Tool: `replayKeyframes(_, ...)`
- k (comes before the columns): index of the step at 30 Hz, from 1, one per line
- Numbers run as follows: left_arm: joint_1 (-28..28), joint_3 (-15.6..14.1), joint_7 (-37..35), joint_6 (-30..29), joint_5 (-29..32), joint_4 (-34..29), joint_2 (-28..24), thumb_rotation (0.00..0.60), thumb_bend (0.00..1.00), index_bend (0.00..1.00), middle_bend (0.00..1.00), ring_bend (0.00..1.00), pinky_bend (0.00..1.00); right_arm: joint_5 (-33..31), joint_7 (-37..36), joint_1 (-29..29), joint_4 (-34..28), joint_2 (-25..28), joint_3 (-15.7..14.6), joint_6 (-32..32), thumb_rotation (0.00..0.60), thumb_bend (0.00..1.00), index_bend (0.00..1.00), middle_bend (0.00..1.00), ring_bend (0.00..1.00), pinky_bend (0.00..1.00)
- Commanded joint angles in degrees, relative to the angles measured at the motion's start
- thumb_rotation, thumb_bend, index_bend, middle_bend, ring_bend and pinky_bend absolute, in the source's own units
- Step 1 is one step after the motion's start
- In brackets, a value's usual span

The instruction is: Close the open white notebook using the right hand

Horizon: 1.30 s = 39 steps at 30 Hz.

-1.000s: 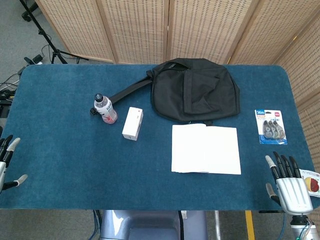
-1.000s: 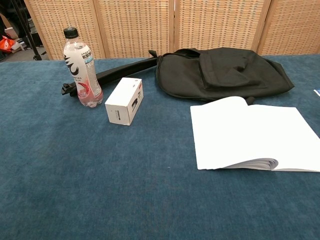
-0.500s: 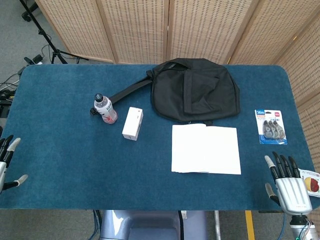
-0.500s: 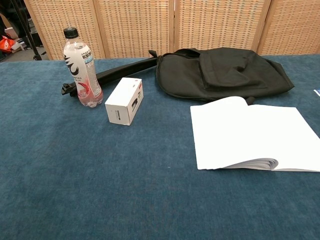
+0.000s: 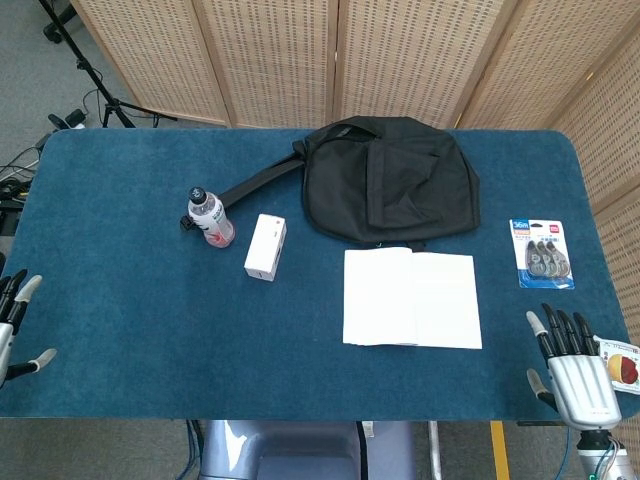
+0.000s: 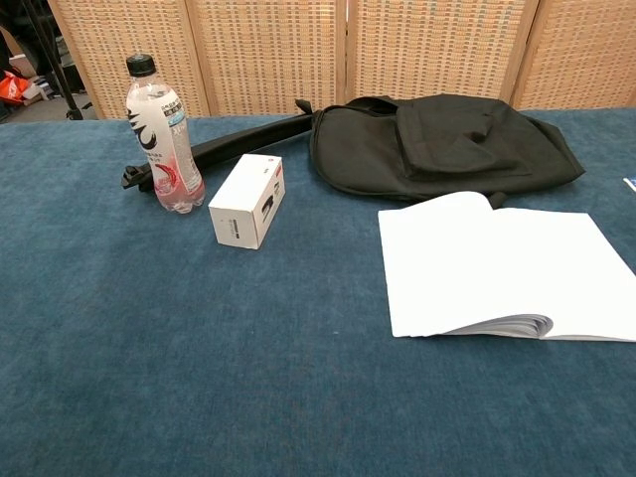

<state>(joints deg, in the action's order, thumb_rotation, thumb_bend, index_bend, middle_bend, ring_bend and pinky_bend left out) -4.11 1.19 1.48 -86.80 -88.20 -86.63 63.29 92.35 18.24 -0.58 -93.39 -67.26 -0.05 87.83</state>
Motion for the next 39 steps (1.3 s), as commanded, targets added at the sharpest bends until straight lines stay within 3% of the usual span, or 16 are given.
replayKeyframes(1, -0.1, -0.1, 0.2, 0.2, -0.1, -0.1, 0.1, 0.553, 0.07, 0.0, 0.0, 0.0, 0.0, 0.2, 0.1, -0.1, -0.1, -0.6, 0.1, 0.2, 0.6, 0.33, 0.0, 0.0, 0.0, 0.0)
replayKeyframes(13, -0.3, -0.1, -0.8, 0.7, 0.0, 0.1, 0.0, 0.553, 0.07, 0.0, 0.0, 0.0, 0.0, 1.7, 5.9, -1.2, -3.4, -6.7, 0.0, -1.2, 0.6, 0.31, 0.0, 0.0, 0.0, 0.0)
replayKeyframes(23, -0.6, -0.2, -1.7, 1.2, -0.1, 0.7, 0.1, 0.553, 0.07, 0.0, 0.0, 0.0, 0.0, -2.5, 14.4, -1.9, -7.2, -12.5, 1.4, -3.7, 0.6, 0.31, 0.0, 0.0, 0.0, 0.0)
replayKeyframes(39, -0.8, -0.2, -0.7, 1.4, 0.1, 0.9, 0.7, 0.552, 0.07, 0.0, 0.0, 0.0, 0.0, -7.7, 18.4, -4.8, -6.4, -17.7, 3.2, -8.1, 0.6, 0.31, 0.0, 0.0, 0.0, 0.0)
